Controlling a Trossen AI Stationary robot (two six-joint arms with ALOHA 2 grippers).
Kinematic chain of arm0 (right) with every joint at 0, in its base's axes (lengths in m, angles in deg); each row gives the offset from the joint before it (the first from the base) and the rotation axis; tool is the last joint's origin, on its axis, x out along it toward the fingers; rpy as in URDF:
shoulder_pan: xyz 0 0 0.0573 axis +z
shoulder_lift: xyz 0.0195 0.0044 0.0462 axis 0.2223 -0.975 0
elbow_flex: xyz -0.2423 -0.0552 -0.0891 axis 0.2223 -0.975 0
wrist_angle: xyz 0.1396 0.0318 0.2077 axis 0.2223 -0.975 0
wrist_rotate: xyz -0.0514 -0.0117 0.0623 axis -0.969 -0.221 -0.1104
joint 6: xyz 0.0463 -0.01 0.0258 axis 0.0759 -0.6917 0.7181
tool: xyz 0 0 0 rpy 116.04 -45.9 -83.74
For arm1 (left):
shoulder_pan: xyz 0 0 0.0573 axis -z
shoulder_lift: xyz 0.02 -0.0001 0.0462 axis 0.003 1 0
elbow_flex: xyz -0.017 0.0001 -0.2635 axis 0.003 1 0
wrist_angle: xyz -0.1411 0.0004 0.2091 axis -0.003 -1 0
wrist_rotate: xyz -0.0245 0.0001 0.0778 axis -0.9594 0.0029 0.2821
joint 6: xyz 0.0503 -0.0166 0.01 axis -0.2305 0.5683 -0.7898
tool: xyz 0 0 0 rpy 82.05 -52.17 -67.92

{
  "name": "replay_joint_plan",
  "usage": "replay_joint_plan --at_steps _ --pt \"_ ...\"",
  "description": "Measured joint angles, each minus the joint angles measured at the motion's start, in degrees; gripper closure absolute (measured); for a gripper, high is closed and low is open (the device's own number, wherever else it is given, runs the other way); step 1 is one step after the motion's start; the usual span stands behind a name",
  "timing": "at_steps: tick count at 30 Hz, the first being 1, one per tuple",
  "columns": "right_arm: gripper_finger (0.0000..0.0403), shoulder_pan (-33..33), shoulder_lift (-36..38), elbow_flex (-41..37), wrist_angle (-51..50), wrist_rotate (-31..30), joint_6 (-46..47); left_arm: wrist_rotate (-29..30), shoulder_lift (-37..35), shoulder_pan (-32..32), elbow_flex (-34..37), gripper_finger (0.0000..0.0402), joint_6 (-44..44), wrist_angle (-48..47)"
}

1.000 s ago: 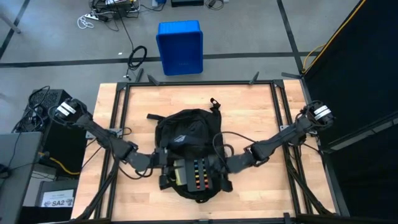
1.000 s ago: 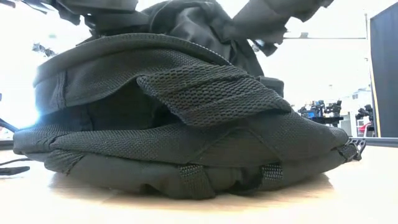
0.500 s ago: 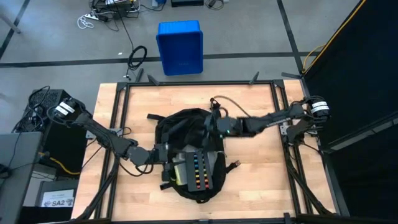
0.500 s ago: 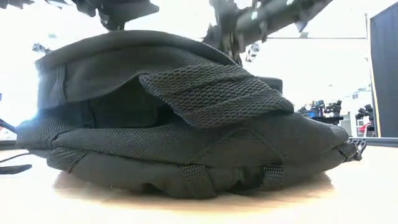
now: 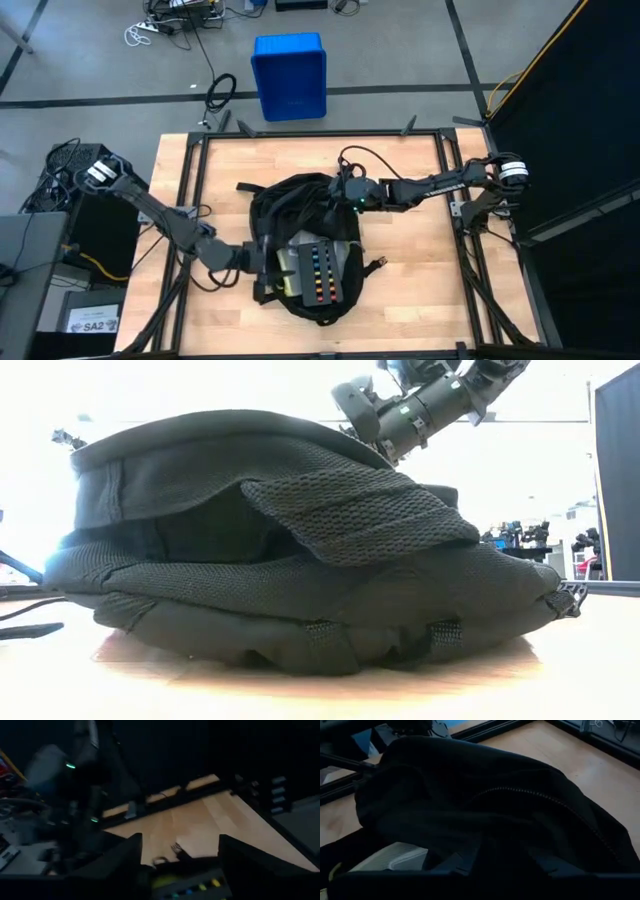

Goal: Unpack backpack
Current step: Open the black backpack

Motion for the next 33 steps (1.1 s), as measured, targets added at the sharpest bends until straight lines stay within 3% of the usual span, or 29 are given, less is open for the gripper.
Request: replay_joint_plan --at_steps 5,14,22,26,33 --pt "0.0329 -0.1 1.8 0.0 0.3 2.2 -0.6 0.0 5.2 2.7 0.0 0.0156 3.6 -1.8" --pt "0.0321 2.5 11.8 0.0 -1.6 2.5 -4.2 2.8 13.3 4.5 0.0 0.0159 6.6 0.5" --pt "0.0327 13.8 17.4 0.0 -8.7 3.2 -7.2 2.8 16.7 5.1 0.1 0.0159 6.9 -0.3" --pt "0.0332 21.3 16.8 0.0 -9.0 -1.5 -8.2 3.5 16.7 5.1 0.1 0.0159 6.8 0.0" --pt "0.0330 28.3 16.3 0.0 -9.8 -8.9 -8.8 12.4 16.7 4.9 0.1 0.0159 3.1 0.4"
